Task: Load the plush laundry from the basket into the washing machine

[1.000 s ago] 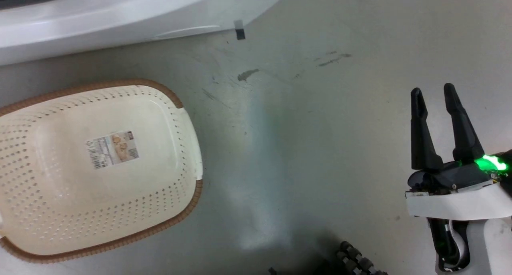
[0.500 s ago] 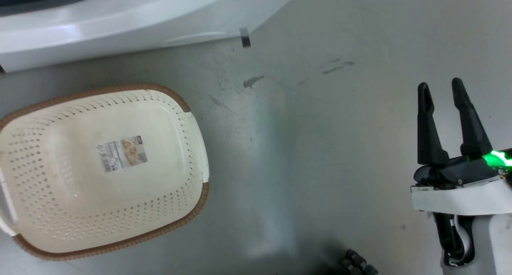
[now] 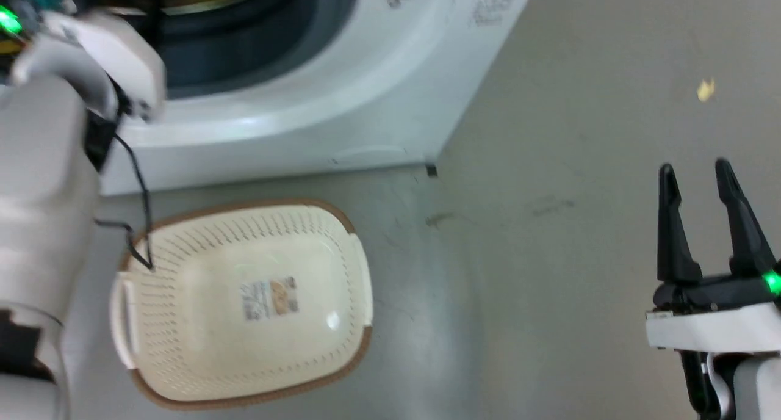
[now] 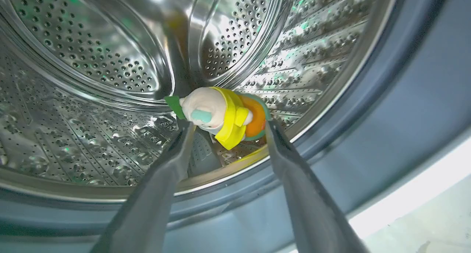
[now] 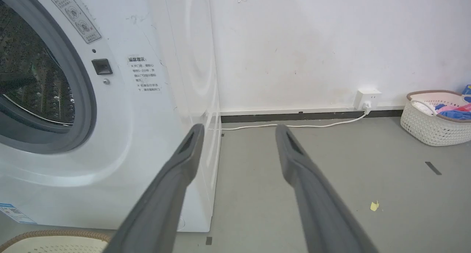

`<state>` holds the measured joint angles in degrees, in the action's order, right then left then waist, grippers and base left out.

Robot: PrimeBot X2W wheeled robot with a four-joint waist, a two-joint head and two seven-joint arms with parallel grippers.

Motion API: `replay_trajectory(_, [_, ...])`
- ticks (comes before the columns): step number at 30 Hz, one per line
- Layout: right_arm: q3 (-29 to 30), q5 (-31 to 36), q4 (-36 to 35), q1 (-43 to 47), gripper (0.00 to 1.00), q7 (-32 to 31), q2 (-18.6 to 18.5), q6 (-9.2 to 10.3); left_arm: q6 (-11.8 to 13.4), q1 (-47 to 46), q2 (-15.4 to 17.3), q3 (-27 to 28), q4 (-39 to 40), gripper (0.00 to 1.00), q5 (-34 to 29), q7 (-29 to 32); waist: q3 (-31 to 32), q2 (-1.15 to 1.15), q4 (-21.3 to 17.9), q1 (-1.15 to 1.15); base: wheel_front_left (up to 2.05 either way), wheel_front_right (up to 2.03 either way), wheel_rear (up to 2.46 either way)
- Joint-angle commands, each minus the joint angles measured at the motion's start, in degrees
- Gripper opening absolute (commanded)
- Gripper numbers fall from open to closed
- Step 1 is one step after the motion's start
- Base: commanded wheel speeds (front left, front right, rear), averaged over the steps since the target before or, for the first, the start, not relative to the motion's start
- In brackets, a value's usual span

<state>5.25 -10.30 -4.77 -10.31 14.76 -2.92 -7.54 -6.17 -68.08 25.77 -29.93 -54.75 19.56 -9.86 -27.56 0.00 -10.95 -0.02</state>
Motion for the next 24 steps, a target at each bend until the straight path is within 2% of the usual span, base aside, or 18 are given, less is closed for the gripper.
replay_trajectory(1, [0.27, 0.93, 0.1, 1.15, 1.0, 0.24, 0.04, 0.05, 0.27, 2.75, -0.58, 0.24, 0.94, 1.0, 0.72, -1.12, 7.68, 0.0, 5.61, 0.02, 0.0, 0.0, 0.0])
replay_trajectory(3, [0.61, 1.9, 0.18, 2.3, 1.0, 0.24, 0.04, 0.05, 0.86, 6.52, -1.45, 0.45, 3.03, 1.0, 1.59, -2.48, 10.29, 0.0, 6.97, 0.02, 0.0, 0.0, 0.0])
replay_trajectory(6, [1.13, 2.79, 0.21, 4.01, 1.0, 0.24, 0.04, 0.05, 3.36, 15.4, -2.14, 1.9, 9.65, 1.0, 3.67, -4.25, 15.03, 0.0, 9.12, 0.02, 0.0, 0.0, 0.0])
replay_trajectory(14, [0.29, 2.59, 1.05, 7.59, 1.0, 0.24, 0.04, 0.05, 14.08, 39.01, -3.52, 6.29, 29.71, 1.0, 6.18, -5.09, 22.04, 0.0, 12.45, 0.02, 0.0, 0.0, 0.0])
replay_trajectory(15, [-0.33, 2.53, 1.17, 8.42, 1.0, 0.24, 0.04, 0.05, 16.27, 44.49, -3.6, 7.63, 34.99, 1.0, 6.21, -5.11, 22.99, 0.0, 13.02, 0.02, 0.0, 0.0, 0.0])
replay_trajectory(16, [-0.73, 2.53, 1.28, 8.79, 1.0, 0.24, 0.04, 0.05, 17.26, 47.12, -3.75, 8.47, 37.44, 1.0, 6.28, -5.11, 23.45, 0.0, 13.15, 0.02, 0.0, 0.0, 0.0])
replay_trajectory(19, [-1.69, 2.31, 1.53, 9.79, 1.0, 0.24, 0.04, 0.05, 18.9, 54.54, -4.28, 10.38, 44.0, 1.0, 5.78, -5.12, 24.63, 0.0, 13.48, 0.02, 0.0, 0.0, 0.0])
replay_trajectory(24, [-2.37, 1.69, 1.87, 11.79, 1.0, 0.24, 0.04, 0.05, 19.5, 63.34, -6.37, 11.94, 50.6, 1.0, 3.64, -5.13, 26.19, 0.0, 14.0, 0.02, 0.0, 0.0, 0.0])
